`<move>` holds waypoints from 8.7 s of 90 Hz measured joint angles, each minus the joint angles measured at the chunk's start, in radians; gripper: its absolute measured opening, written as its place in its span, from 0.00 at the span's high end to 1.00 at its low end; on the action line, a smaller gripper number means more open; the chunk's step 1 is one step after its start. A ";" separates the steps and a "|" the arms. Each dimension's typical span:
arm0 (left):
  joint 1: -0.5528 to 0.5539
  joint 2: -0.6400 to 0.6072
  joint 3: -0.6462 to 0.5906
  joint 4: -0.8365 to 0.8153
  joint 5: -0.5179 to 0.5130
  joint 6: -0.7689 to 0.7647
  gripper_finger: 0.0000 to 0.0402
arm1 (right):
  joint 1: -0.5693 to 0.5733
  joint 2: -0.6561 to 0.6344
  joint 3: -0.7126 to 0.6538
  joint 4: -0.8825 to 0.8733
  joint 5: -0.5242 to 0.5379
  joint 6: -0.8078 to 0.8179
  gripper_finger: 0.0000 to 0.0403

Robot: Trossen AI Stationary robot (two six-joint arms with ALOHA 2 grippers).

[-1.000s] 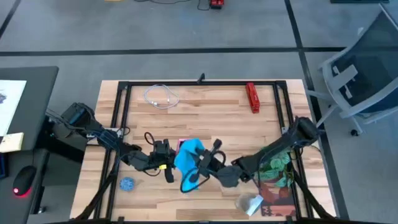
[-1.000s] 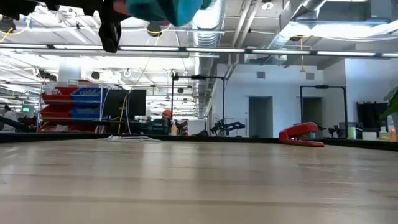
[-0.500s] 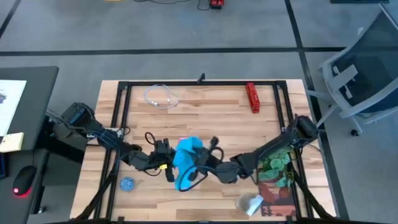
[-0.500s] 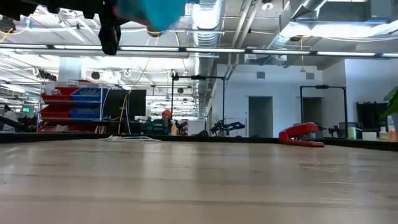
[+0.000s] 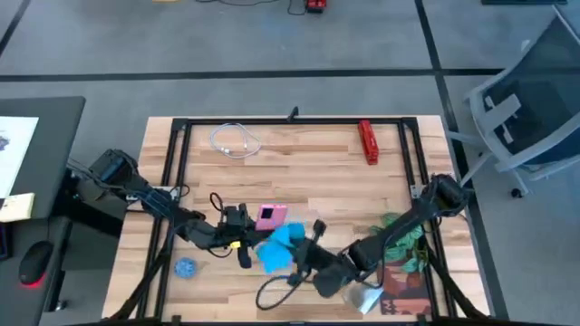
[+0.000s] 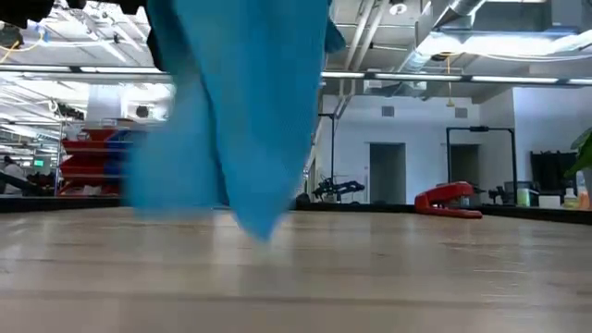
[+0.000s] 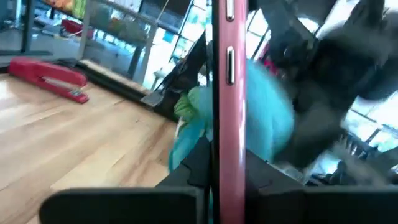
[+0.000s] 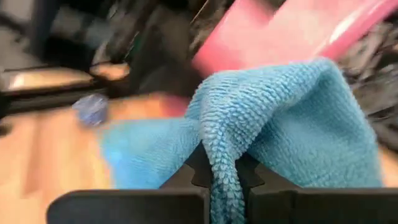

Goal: Apply microfiber cloth
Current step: Wipe the back and front of the cellphone with the blue microfiber cloth

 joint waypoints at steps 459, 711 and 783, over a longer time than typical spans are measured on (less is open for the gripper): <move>-0.092 0.003 0.398 -1.096 -0.260 -0.031 0.99 | -0.075 0.077 0.108 0.068 0.060 -0.224 1.00; -0.084 -0.182 0.404 -1.409 -0.103 -0.254 0.98 | -0.090 0.043 0.111 -0.356 -0.326 -0.323 0.91; -0.086 -0.212 0.404 -1.432 0.207 -0.225 0.98 | -0.063 0.043 0.470 -0.793 -0.096 -1.839 0.24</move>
